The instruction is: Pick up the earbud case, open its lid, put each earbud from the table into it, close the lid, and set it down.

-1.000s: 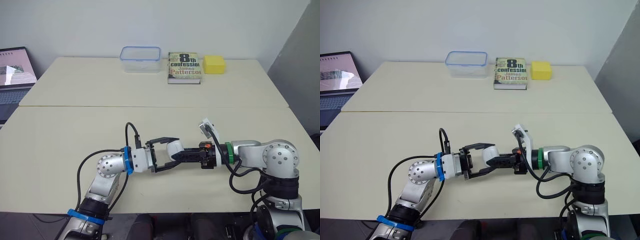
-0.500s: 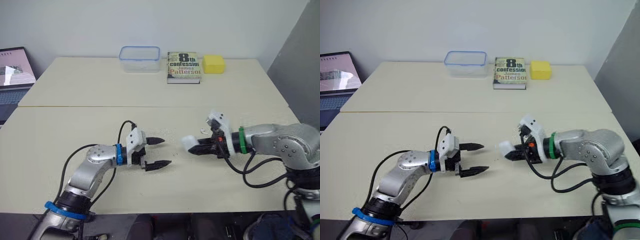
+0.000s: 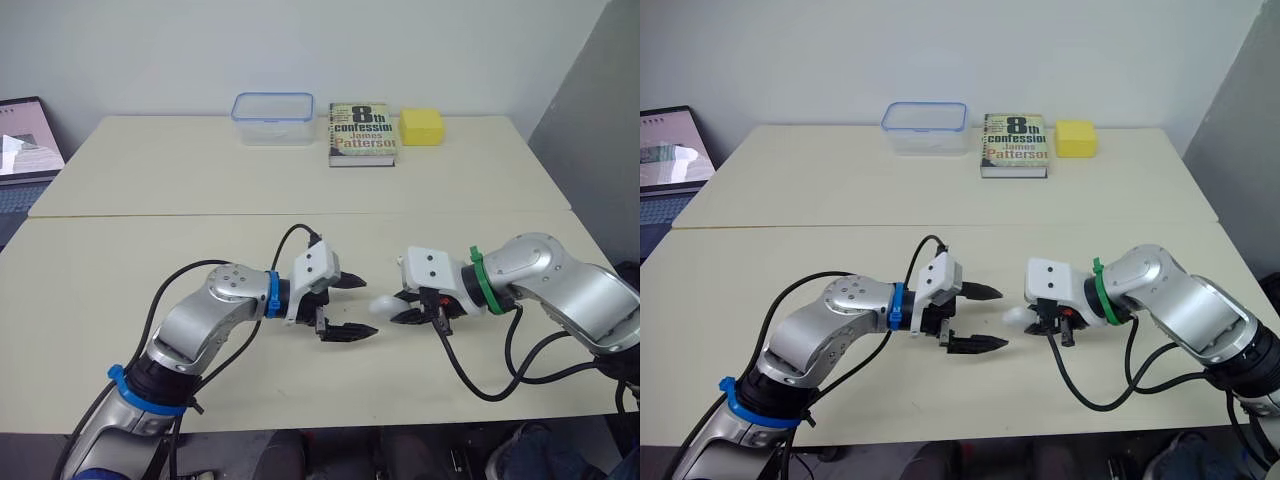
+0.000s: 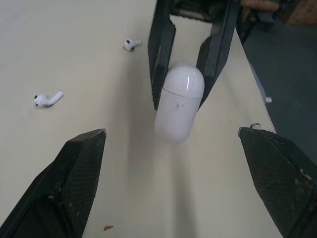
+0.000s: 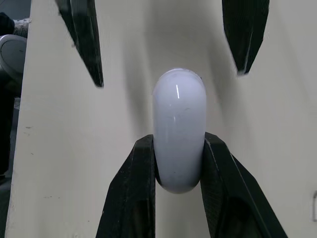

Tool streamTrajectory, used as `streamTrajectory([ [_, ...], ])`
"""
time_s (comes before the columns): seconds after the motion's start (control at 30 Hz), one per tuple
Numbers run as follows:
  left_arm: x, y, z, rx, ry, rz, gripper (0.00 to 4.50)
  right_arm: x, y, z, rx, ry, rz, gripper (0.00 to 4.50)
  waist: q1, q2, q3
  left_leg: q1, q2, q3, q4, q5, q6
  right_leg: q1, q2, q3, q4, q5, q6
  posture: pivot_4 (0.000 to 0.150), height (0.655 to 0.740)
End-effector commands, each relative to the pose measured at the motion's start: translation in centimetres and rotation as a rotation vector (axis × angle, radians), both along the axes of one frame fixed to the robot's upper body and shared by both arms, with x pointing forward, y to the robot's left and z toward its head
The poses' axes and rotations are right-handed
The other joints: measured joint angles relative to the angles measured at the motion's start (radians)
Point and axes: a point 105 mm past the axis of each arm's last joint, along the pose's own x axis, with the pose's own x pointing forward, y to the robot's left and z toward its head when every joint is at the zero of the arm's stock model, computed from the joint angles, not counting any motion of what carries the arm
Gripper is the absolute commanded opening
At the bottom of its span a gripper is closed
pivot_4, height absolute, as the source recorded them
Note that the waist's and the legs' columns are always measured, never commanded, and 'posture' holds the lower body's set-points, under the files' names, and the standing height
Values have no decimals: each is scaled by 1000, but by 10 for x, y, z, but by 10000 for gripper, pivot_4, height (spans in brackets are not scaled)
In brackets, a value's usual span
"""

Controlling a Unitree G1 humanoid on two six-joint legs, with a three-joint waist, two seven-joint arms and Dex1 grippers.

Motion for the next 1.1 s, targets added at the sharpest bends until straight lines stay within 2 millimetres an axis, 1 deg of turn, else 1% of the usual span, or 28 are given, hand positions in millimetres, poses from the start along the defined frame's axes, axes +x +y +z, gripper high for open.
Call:
streamTrajectory([
  [0.03, 0, -9, 7, -2, -65, -18, 45000, -2, 6, 8, -8, -36, 45, 7969, 1, 0, 0, 0, 0, 0, 0, 0, 0, 0, 0, 0, 0, 0, 0, 1500, 7278],
  [0.33, 9, -14, 7, 41, -114, -8, 45000, -3, 7, 7, -41, -52, 71, 7969, 1, 0, 0, 0, 0, 0, 0, 0, 0, 0, 0, 0, 0, 0, 0, 1500, 7278],
  [0.57, 3, -18, 6, 76, -95, -43, 45000, -2, 7, 5, -59, -61, 75, 7969, 1, 0, 0, 0, 0, 0, 0, 0, 0, 0, 0, 0, 0, 0, 0, 1500, 7278],
  [0.93, 6, -21, 3, 85, -102, -59, 45000, -1, 7, 4, -63, -69, 83, 7969, 1, 0, 0, 0, 0, 0, 1, 0, 0, 0, -1, 0, 1, 0, -1, 1500, 7278],
  [1.03, 6, -22, 3, 82, -104, -63, 39030, -1, 7, 3, -62, -69, 85, 7969, 1, 0, 0, 0, 0, 0, 1, 0, 0, 0, -1, 0, 1, 0, -1, 1500, 7278],
  [1.1, 6, -23, 3, 77, -102, -65, 32835, -1, 8, 3, -60, -69, 85, 7969, 1, 0, 0, 0, 0, 0, 1, 0, 0, 0, -1, 0, 1, 1, -1, 1500, 7278],
])
